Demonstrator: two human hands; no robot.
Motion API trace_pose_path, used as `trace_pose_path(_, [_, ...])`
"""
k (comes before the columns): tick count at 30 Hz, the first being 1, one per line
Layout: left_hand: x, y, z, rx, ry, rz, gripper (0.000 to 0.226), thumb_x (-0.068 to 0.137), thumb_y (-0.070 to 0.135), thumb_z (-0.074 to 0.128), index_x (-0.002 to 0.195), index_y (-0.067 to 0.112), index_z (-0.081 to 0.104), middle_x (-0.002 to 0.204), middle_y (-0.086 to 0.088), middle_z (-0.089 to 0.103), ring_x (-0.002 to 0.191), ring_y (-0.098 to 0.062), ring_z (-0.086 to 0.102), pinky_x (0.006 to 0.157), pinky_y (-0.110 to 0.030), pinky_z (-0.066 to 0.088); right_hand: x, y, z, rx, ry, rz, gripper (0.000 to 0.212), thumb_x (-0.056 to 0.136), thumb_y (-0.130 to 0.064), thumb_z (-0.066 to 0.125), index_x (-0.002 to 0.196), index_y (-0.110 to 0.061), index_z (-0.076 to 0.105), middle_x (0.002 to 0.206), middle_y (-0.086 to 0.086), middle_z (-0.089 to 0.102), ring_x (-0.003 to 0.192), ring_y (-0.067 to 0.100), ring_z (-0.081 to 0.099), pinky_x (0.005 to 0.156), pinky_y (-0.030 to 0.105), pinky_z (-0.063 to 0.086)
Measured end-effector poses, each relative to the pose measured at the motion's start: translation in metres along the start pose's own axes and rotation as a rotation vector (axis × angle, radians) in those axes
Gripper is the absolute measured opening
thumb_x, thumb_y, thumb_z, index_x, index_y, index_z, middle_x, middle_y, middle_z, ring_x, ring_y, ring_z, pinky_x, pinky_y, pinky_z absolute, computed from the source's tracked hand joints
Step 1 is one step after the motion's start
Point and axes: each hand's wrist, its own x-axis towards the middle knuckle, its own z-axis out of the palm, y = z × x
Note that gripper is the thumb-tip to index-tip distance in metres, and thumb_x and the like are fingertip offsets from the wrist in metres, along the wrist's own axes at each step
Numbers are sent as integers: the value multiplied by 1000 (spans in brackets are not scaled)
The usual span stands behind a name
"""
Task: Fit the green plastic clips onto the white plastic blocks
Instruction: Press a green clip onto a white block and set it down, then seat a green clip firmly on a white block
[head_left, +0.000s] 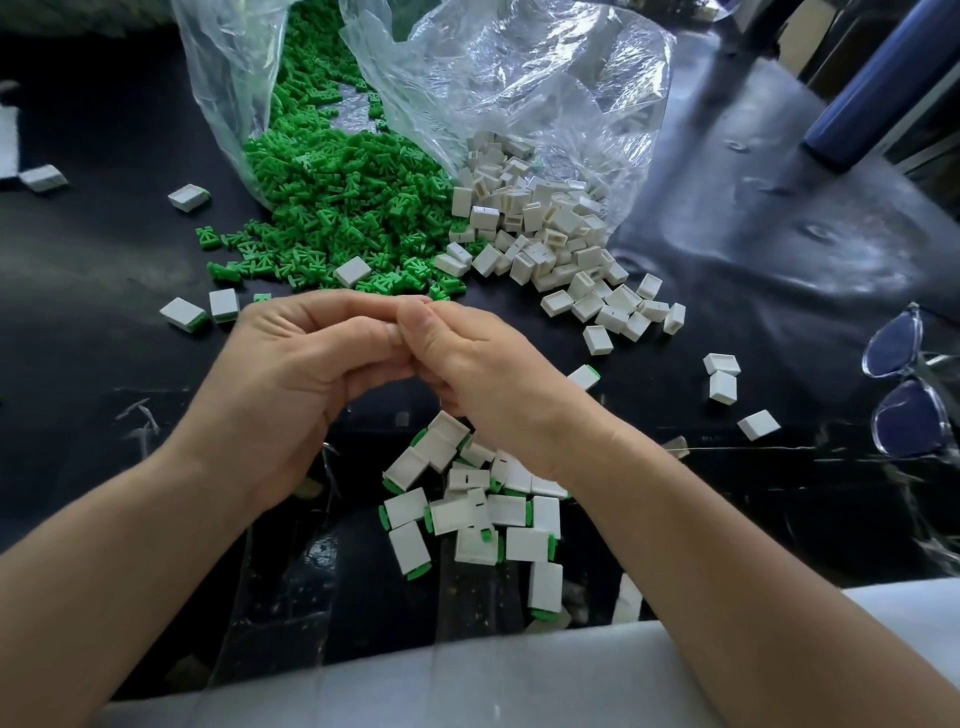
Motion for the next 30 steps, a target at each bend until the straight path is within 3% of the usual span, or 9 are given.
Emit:
trace_pose_path(5, [0, 1, -2, 17, -22, -18, 20, 66, 7, 57, 71, 11, 76, 76, -14, 72, 69, -23, 70, 64, -25, 56, -1, 0, -3, 58, -45, -6, 37, 102, -28, 28, 120, -25, 60, 45, -32, 48, 49, -16, 49, 48, 4, 35])
trace_pose_path(7, [1, 1, -3, 28, -18, -30, 19, 66, 7, 57, 70, 11, 76, 74, -14, 72, 67, -23, 70, 65, -27, 57, 0, 0, -3, 85, -40, 17, 42, 101, -31, 30, 84, -39, 67, 44, -26, 49, 46, -11, 48, 48, 6, 34])
trace_pose_path(9, [2, 0, -4, 42, 3, -59, 16, 63, 5, 64, 69, 13, 76, 74, -13, 72, 68, -24, 69, 69, -30, 59, 2, -1, -5, 39, 12, 77, 56, 97, -43, 33, 50, -31, 60, 44, -16, 49, 41, -4, 44, 52, 14, 31])
trace_pose_path(13, [3, 0, -3, 55, 70, -91, 15, 59, 19, 63, 67, 19, 76, 69, -1, 72, 63, -9, 67, 54, -17, 51, 3, -3, -23, -19, 148, 134, 50, 93, -52, 33, 69, -19, 63, 54, -6, 50, 44, -1, 42, 53, 19, 33])
trace_pose_path(18, [1, 1, -1, 71, 45, -100, 17, 51, 26, 67, 65, 20, 76, 58, 1, 67, 48, -7, 61, 42, -13, 43, 8, 7, -46, -257, 429, 119, 37, 93, -37, 50, 86, -4, 65, 64, -4, 52, 67, 13, 51, 72, 37, 45])
trace_pose_path(21, [-2, 1, 0, 128, -44, -75, 25, 45, 30, 73, 67, 19, 75, 55, -1, 65, 43, -7, 54, 38, -13, 38, 9, 13, -61, -420, 581, 132, 18, 91, -33, 54, 89, -19, 66, 67, -12, 51, 75, 11, 51, 72, 26, 41])
trace_pose_path(25, [-8, 2, 3, 269, -237, -63, 26, 51, 32, 79, 73, 18, 76, 61, -6, 68, 46, -7, 54, 38, -14, 37, 9, 21, -76, -543, 674, 189, 18, 89, -31, 56, 97, -22, 70, 88, 1, 65, 91, 19, 58, 87, 32, 46])
trace_pose_path(27, [-8, 1, 2, 276, -232, -55, 29, 57, 41, 71, 74, 17, 76, 65, -6, 70, 47, -7, 54, 39, -14, 36, 10, 23, -78, -597, 665, 213, 17, 88, -27, 57, 99, -25, 70, 98, 2, 68, 98, 21, 59, 90, 32, 46])
trace_pose_path(30, [-4, 1, 0, 257, -166, -51, 23, 52, 30, 81, 71, 18, 76, 64, -4, 70, 46, -6, 53, 38, -14, 35, 10, 27, -76, -684, 596, 241, 21, 88, -20, 57, 104, -28, 69, 108, 3, 66, 103, 23, 58, 95, 31, 44])
